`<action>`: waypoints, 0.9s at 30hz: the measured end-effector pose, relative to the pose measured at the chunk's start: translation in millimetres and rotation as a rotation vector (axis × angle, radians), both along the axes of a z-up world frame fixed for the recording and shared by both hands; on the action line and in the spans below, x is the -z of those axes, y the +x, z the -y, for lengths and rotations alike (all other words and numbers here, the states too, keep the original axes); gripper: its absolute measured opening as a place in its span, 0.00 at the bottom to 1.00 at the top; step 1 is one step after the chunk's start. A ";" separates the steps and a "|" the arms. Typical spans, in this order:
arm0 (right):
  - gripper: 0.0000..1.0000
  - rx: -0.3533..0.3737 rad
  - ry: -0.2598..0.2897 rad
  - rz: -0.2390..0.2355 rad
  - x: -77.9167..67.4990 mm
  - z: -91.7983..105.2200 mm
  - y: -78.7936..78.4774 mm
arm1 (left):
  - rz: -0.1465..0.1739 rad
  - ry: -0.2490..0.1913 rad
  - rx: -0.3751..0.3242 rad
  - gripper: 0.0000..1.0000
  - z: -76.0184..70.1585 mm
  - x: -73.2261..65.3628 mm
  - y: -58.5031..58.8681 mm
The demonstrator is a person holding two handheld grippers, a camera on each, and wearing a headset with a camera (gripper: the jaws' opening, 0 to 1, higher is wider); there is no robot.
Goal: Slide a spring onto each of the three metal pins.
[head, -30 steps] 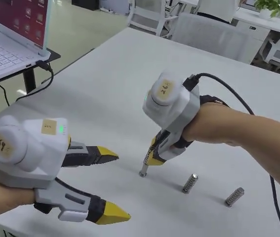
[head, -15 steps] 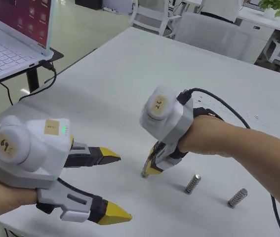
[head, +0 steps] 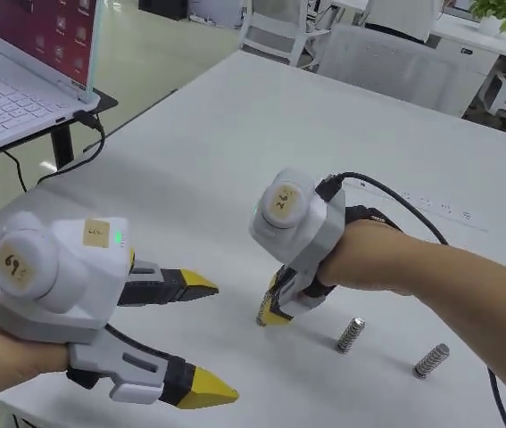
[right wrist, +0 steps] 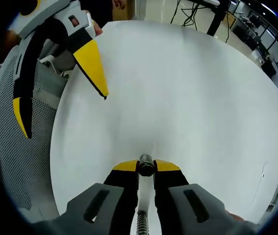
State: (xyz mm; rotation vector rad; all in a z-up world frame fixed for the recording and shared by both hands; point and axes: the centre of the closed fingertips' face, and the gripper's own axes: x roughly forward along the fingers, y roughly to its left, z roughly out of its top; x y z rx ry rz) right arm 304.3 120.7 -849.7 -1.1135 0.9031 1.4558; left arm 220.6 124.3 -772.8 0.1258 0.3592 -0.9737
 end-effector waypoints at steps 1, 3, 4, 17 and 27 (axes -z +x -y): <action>0.09 0.006 0.001 -0.002 0.1 0.0 0.7 | 0.001 0.000 0.000 0.63 0.1 -0.2 0.1; 0.09 0.009 0.002 -0.005 0.5 0.0 1.2 | 0.001 0.000 0.000 0.63 0.3 -0.5 0.1; 0.09 0.010 0.003 -0.005 0.6 0.0 1.4 | 0.001 0.000 0.000 0.63 0.4 -0.5 0.1; 0.27 0.073 0.044 0.007 -6.9 7.1 12.0 | -0.001 0.000 -0.010 0.64 -0.7 -0.6 2.7; 0.36 0.126 0.124 0.014 -28.3 19.9 15.1 | 0.001 -0.001 -0.010 0.65 1.7 -4.0 5.5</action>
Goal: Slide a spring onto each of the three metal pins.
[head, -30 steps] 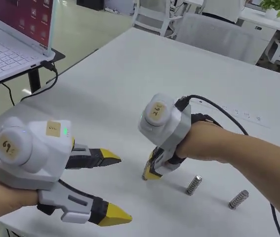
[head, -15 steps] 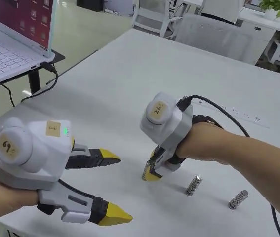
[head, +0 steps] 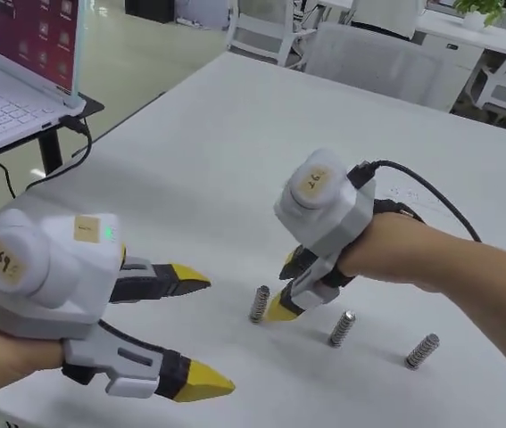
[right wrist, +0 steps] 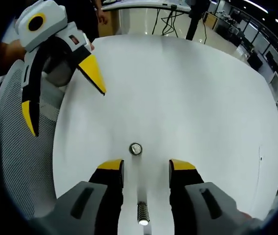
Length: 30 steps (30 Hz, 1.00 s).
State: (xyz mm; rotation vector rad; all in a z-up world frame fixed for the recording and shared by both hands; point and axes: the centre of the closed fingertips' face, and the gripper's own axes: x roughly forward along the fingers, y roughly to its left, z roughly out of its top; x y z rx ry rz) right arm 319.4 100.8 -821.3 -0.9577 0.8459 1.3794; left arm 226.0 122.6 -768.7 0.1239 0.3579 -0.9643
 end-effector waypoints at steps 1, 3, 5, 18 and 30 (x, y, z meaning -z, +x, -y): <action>0.36 0.003 0.005 0.000 -0.9 0.4 0.1 | 0.002 0.001 -0.001 0.65 0.0 -1.0 0.7; 0.37 0.016 0.025 0.001 -5.1 3.8 0.6 | 0.005 0.001 -0.003 0.65 -0.5 -1.9 2.0; 0.38 0.031 0.046 0.009 -9.1 7.5 1.9 | 0.005 0.001 -0.004 0.66 -1.3 -2.1 3.5; 0.45 0.100 0.145 0.038 -34.5 35.3 4.2 | 0.004 0.007 0.001 0.66 0.8 -6.5 10.7; 0.49 0.181 0.238 0.073 -55.5 66.1 6.1 | 0.009 0.008 -0.002 0.66 0.0 -12.3 14.2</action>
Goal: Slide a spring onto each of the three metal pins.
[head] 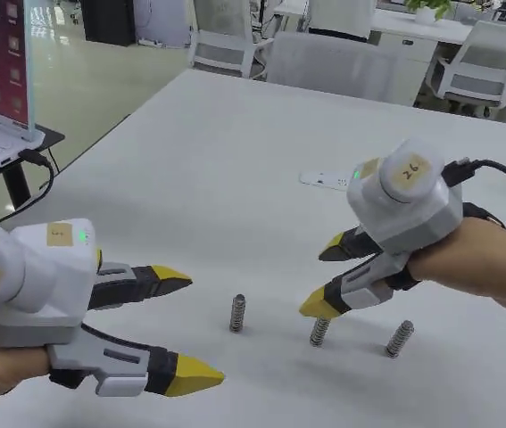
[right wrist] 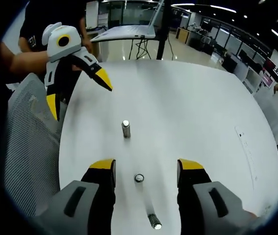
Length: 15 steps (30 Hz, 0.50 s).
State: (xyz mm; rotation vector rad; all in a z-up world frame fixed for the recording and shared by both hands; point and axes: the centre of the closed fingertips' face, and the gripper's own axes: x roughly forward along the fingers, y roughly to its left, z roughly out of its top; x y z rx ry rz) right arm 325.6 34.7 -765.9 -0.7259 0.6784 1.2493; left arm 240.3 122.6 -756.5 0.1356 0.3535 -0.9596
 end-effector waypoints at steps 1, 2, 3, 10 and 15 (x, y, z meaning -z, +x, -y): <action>0.49 0.010 0.008 -0.001 -1.9 3.8 0.0 | 0.000 0.000 0.000 0.66 0.6 -0.4 0.3; 0.50 0.012 0.014 0.001 -3.3 5.9 -0.3 | 0.000 0.001 0.000 0.66 0.9 -0.6 0.5; 0.50 0.019 0.022 0.008 -5.4 9.2 -0.1 | 0.001 -0.001 0.000 0.67 1.7 -1.4 0.9; 0.54 0.065 0.083 0.028 -21.2 28.4 -1.0 | 0.004 -0.014 -0.006 0.68 4.2 -6.7 4.4; 0.56 0.102 0.131 0.045 -29.7 45.2 -0.7 | 0.007 -0.012 -0.001 0.68 7.6 -10.7 6.9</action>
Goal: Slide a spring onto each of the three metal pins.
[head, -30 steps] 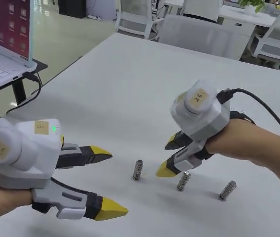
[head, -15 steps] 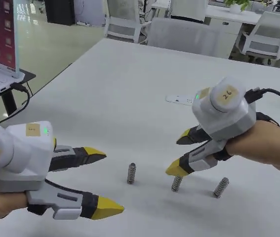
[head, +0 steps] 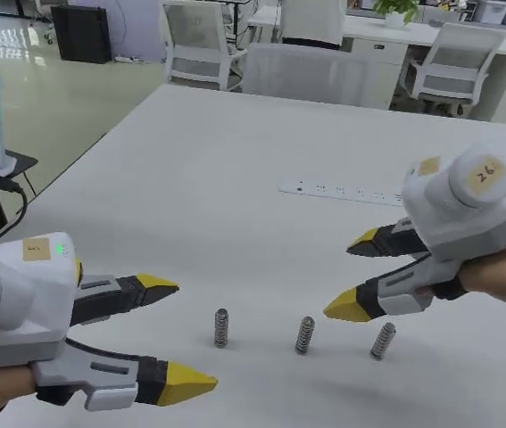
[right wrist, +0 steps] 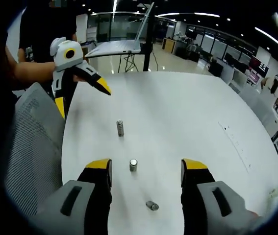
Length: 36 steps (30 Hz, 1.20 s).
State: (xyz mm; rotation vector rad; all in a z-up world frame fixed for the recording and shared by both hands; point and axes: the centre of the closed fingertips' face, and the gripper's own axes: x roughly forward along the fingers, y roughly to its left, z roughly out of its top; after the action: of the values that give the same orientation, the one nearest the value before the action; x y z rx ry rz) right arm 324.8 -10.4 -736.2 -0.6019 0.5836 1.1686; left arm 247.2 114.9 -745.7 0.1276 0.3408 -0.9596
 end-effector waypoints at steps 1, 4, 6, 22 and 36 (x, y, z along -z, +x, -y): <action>0.57 0.007 0.006 0.002 -0.9 2.8 -0.7 | 0.001 0.001 0.001 0.68 0.5 -0.5 0.4; 0.58 0.033 0.031 0.007 -3.7 12.9 -2.8 | 0.003 0.000 0.004 0.69 2.4 -2.3 1.0; 0.59 0.055 0.060 0.012 -5.3 22.5 -2.8 | 0.005 -0.001 0.006 0.69 4.1 -4.0 2.3; 0.71 0.144 0.194 0.019 0.3 64.9 -25.7 | 0.008 -0.004 0.003 0.70 6.0 -7.5 2.5; 0.76 0.194 0.286 0.024 11.9 84.3 -47.2 | 0.002 -0.021 -0.026 0.72 3.9 -5.9 -0.3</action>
State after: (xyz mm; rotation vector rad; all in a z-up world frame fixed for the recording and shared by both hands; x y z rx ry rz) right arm 277.6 -94.7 -748.1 -0.3076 0.4337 1.0363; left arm 246.9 111.0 -739.8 0.1048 0.3292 -0.9374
